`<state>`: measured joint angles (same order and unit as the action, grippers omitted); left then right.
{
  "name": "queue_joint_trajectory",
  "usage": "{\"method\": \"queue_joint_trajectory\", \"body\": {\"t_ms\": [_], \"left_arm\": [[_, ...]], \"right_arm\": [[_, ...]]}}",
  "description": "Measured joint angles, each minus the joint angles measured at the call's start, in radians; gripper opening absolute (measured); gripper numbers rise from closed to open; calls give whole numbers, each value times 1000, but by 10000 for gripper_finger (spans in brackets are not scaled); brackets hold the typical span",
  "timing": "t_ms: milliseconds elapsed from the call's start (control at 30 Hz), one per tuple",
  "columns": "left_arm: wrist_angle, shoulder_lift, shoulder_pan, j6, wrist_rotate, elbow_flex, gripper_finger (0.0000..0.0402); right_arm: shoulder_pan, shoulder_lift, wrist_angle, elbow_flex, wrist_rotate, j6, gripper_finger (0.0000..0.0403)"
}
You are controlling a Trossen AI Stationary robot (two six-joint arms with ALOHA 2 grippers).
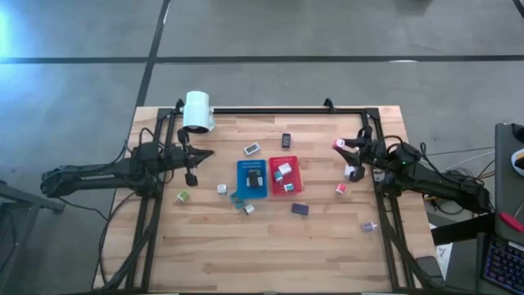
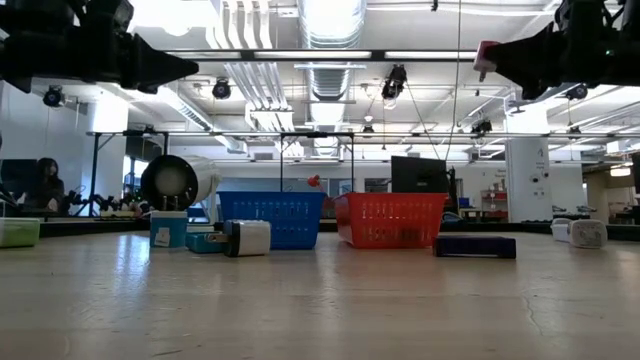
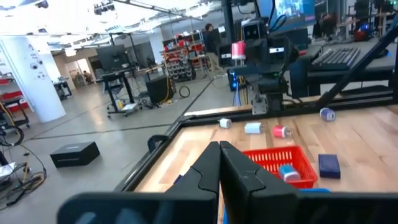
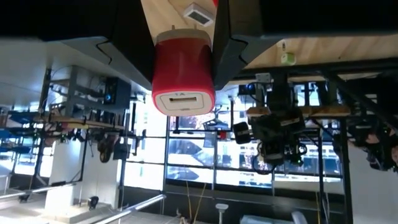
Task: Pick & Place Office items
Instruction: Put the top pink adaptor into the red bin
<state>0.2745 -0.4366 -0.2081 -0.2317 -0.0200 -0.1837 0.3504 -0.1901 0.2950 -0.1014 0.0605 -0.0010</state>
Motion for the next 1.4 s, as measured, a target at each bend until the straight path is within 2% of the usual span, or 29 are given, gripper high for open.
{"method": "queue_joint_trajectory", "body": {"t_ms": [567,800,1000,1400], "left_arm": [[-6,-10,0,16,0,8,10],[11,-10,1,-129,0,8,9],[75,-9,1,-115,0,8,9],[67,-24,0,-75,0,8,10]], "right_arm": [[-1,-134,46,5,13,9,119],[-1,-188,105,5,47,9,126],[-1,-206,106,5,48,0,122],[-1,-218,106,-2,50,40,123]]}}
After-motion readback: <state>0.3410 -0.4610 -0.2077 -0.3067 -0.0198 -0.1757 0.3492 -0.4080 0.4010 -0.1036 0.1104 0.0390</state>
